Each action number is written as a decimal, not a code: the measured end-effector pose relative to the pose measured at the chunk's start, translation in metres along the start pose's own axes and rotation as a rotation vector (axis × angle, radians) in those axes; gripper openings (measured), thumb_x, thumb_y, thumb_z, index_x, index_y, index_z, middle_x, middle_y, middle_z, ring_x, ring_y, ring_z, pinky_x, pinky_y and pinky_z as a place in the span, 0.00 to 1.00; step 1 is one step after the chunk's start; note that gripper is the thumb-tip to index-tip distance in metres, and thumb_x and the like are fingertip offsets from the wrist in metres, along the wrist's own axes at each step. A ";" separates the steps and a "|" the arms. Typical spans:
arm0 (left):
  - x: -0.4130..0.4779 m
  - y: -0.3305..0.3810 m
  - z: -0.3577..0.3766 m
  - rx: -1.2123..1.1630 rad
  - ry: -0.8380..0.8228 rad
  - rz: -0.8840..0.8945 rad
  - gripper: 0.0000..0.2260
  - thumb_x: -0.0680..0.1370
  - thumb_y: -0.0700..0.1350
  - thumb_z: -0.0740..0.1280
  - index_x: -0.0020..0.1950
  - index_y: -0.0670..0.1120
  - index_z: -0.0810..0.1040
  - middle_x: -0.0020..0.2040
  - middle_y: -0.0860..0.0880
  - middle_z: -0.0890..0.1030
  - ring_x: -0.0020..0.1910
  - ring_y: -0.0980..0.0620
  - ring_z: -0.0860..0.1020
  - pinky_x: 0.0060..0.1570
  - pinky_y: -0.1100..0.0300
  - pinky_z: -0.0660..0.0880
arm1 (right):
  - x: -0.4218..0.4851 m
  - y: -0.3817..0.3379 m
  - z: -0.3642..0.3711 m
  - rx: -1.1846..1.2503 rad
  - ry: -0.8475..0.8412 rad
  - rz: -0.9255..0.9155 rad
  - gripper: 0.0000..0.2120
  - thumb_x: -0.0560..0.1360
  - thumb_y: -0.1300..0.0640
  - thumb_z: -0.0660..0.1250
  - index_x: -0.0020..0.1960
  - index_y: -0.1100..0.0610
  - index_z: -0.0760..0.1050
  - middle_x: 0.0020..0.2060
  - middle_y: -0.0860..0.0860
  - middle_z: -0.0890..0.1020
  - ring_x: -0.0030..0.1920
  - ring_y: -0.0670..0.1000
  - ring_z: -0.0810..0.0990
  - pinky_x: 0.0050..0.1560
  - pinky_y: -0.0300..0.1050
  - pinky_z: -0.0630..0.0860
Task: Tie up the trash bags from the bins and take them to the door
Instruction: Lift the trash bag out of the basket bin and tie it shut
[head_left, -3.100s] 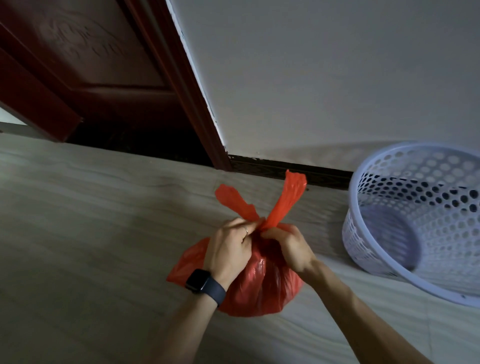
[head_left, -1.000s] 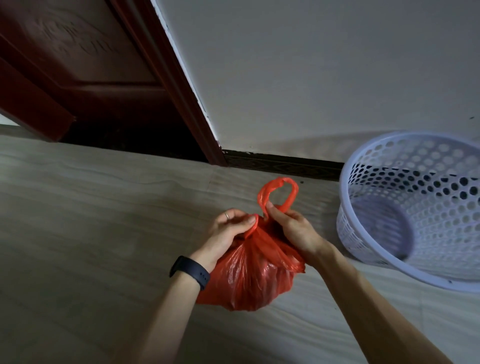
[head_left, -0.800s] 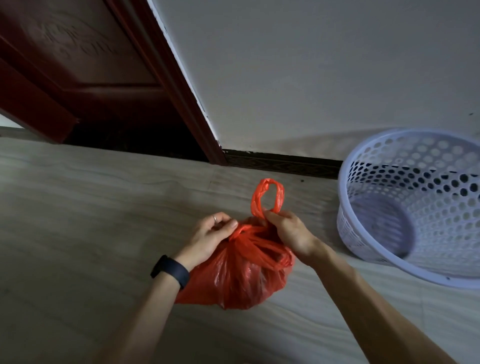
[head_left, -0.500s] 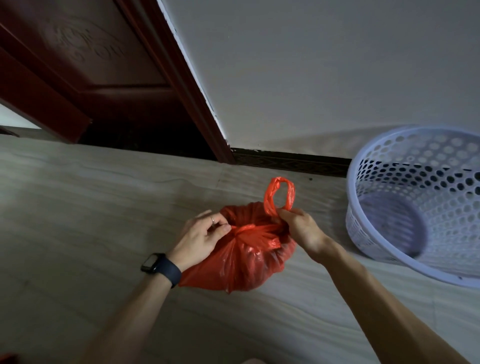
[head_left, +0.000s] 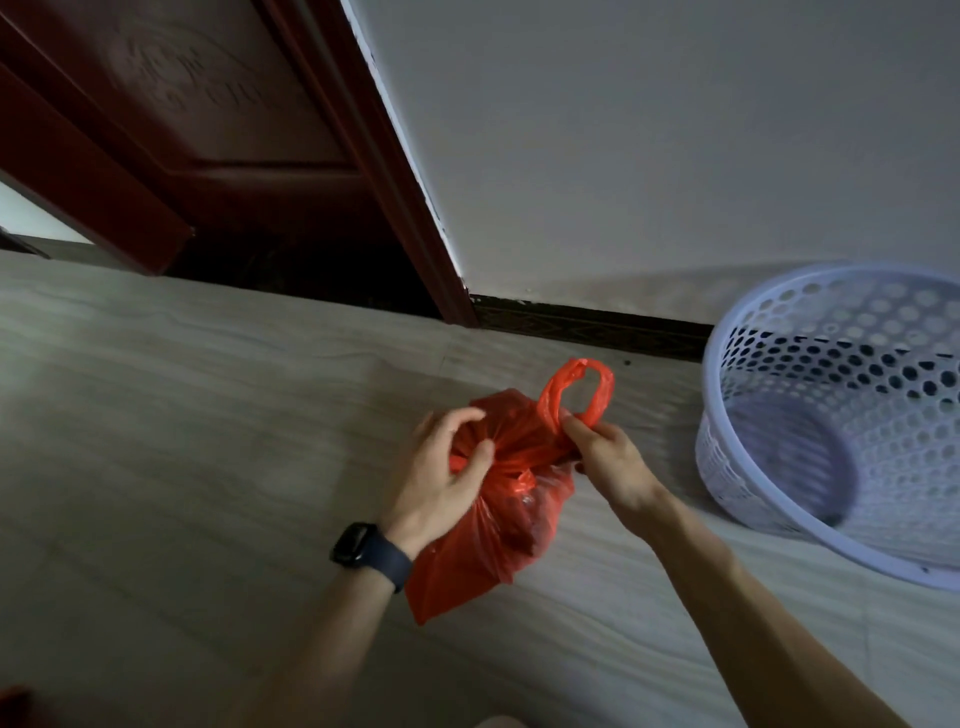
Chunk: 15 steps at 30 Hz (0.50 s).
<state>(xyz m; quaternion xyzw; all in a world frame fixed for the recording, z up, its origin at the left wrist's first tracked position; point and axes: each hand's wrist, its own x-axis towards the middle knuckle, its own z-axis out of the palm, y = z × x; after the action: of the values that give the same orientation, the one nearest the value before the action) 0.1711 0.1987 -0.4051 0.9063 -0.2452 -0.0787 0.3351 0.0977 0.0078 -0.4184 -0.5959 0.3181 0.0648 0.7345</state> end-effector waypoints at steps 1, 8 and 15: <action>0.002 0.010 0.008 0.019 0.000 0.053 0.17 0.76 0.56 0.64 0.62 0.52 0.78 0.61 0.54 0.77 0.63 0.56 0.75 0.64 0.57 0.71 | 0.002 -0.001 0.000 0.021 0.002 0.004 0.14 0.82 0.51 0.62 0.44 0.54 0.82 0.34 0.46 0.86 0.36 0.39 0.84 0.39 0.30 0.76; -0.015 -0.009 0.083 0.437 -0.183 0.131 0.24 0.82 0.57 0.52 0.78 0.54 0.62 0.76 0.54 0.66 0.76 0.54 0.62 0.73 0.46 0.62 | 0.006 -0.012 -0.001 -0.047 0.146 -0.098 0.16 0.81 0.48 0.61 0.39 0.55 0.76 0.32 0.53 0.75 0.34 0.51 0.73 0.41 0.49 0.71; -0.021 -0.023 0.103 0.516 -0.121 0.160 0.24 0.78 0.46 0.57 0.75 0.50 0.68 0.75 0.52 0.68 0.76 0.53 0.64 0.73 0.49 0.57 | 0.008 0.001 -0.021 -0.155 0.158 -0.099 0.15 0.80 0.54 0.60 0.35 0.54 0.69 0.30 0.52 0.70 0.34 0.50 0.68 0.39 0.49 0.67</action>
<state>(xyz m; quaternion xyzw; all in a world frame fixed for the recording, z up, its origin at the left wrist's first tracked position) 0.1302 0.1658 -0.4993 0.9331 -0.3475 -0.0411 0.0830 0.0951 -0.0129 -0.4255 -0.6691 0.3394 0.0059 0.6612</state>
